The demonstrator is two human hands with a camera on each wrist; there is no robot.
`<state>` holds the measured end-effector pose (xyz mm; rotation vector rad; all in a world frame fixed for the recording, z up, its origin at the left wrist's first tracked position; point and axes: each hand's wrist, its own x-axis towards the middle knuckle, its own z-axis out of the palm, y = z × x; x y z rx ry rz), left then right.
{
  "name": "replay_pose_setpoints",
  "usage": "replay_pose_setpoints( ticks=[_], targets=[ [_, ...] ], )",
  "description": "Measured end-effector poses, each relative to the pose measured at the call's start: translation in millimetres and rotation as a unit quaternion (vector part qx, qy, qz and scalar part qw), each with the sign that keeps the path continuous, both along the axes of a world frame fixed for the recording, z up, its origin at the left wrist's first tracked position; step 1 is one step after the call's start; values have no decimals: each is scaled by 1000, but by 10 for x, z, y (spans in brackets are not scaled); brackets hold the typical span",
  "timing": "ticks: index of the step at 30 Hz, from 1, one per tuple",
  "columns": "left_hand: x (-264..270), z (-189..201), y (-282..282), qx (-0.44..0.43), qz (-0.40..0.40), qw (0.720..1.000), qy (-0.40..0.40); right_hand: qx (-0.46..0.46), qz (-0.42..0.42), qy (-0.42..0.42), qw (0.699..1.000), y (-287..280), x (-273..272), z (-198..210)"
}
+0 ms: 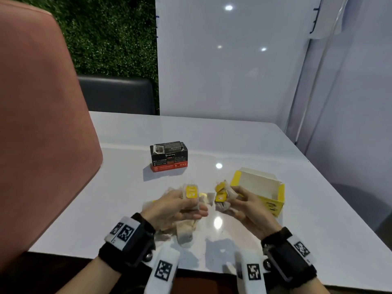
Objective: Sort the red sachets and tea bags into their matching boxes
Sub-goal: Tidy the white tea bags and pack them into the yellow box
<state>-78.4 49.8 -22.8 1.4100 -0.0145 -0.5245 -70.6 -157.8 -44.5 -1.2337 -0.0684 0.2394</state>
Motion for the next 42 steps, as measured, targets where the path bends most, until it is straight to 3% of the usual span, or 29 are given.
replay_pose_setpoints(
  ticks=[2, 5, 12, 20, 23, 25, 28, 32, 37, 42],
  targets=[
    [-129, -107, -11, -37, 16, 999, 9, 29, 4, -8, 1000, 191, -81, -47],
    [-253, -210, -38, -76, 39, 996, -3, -1, -15, -39, 999, 422, -187, -132],
    [-389, -407, 18, 0, 121, 990, -65, -89, 23, -72, 993, 545, -343, -185],
    [-522, -447, -54, -11, 119, 991, -54, -86, -157, -114, 977, 428, -333, -74],
    [-519, -472, -59, -26, 121, 992, -25, -79, -155, -105, 979, 366, -323, -64],
    [-484, -507, -79, -8, 116, 993, 2, -165, -121, -91, 975, 396, -262, -161],
    [-430, -511, -70, -17, 130, 991, 3, -382, -113, -121, 909, 400, -139, -345],
    [-330, -343, 130, -46, 175, 982, -46, -573, 24, -116, 811, 500, -131, -312],
    [-301, -228, 339, -93, 224, 970, -31, -692, 113, -117, 703, 794, -170, -206],
    [-391, -292, 346, -147, 241, 959, -17, -737, 89, -90, 664, 1050, -200, -276]
  ],
)
